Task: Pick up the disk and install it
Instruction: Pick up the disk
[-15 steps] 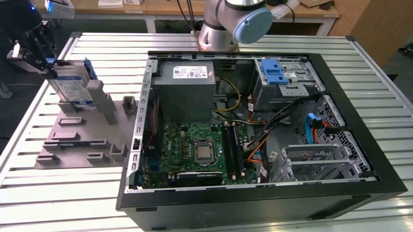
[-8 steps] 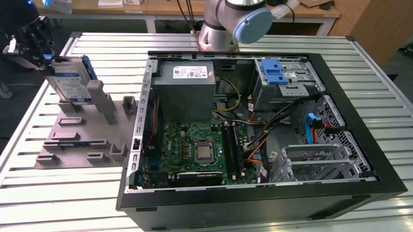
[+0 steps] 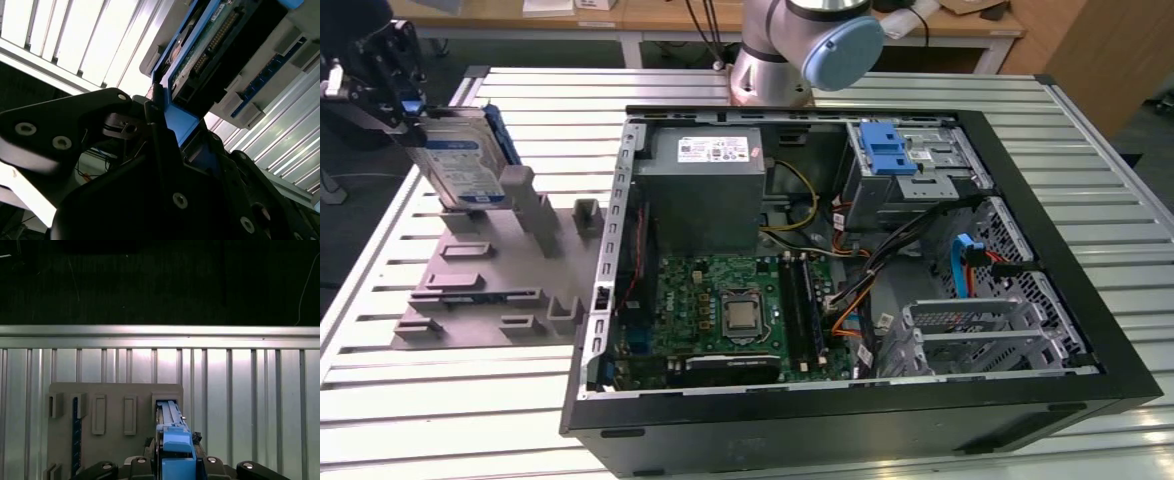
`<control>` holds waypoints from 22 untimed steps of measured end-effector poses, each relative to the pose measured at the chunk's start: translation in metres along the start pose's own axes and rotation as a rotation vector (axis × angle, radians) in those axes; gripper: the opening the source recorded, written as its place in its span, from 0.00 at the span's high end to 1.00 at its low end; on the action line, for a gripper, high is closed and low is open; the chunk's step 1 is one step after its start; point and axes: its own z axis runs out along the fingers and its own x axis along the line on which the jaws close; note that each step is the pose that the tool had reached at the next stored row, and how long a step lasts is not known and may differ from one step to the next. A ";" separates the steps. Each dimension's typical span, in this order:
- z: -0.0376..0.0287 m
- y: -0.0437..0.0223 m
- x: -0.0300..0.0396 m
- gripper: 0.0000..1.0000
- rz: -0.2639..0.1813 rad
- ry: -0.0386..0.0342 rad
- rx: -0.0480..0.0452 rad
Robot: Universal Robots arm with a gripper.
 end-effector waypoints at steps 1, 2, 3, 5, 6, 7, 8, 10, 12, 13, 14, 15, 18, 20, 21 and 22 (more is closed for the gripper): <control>0.0001 0.0000 0.0000 0.64 0.000 -0.0001 0.0002; 0.0001 0.0000 0.0000 0.64 0.000 -0.0003 0.0002; -0.0001 0.0000 0.0000 0.64 0.000 -0.0008 0.0000; -0.0001 0.0000 0.0000 0.64 0.000 -0.0014 0.0000; -0.0002 0.0000 0.0000 0.64 0.000 -0.0014 0.0000; -0.0007 0.0001 0.0000 0.64 0.000 -0.0014 -0.0002; -0.0012 0.0000 0.0000 0.64 0.000 -0.0013 -0.0002; -0.0025 0.0000 0.0000 0.64 0.000 -0.0014 -0.0001; -0.0044 0.0001 -0.0001 0.64 0.000 -0.0014 -0.0001; -0.0052 0.0001 -0.0001 0.64 0.000 -0.0014 0.0000; -0.0060 0.0001 -0.0001 0.64 0.000 -0.0013 -0.0001; -0.0068 0.0001 -0.0001 0.64 0.000 -0.0014 -0.0001; -0.0089 0.0002 -0.0001 0.64 0.000 -0.0015 0.0001; -0.0098 0.0002 -0.0001 0.64 0.000 -0.0014 0.0001; -0.0100 0.0002 -0.0002 0.64 0.000 -0.0015 0.0002; -0.0103 0.0002 -0.0002 0.64 0.000 -0.0014 0.0001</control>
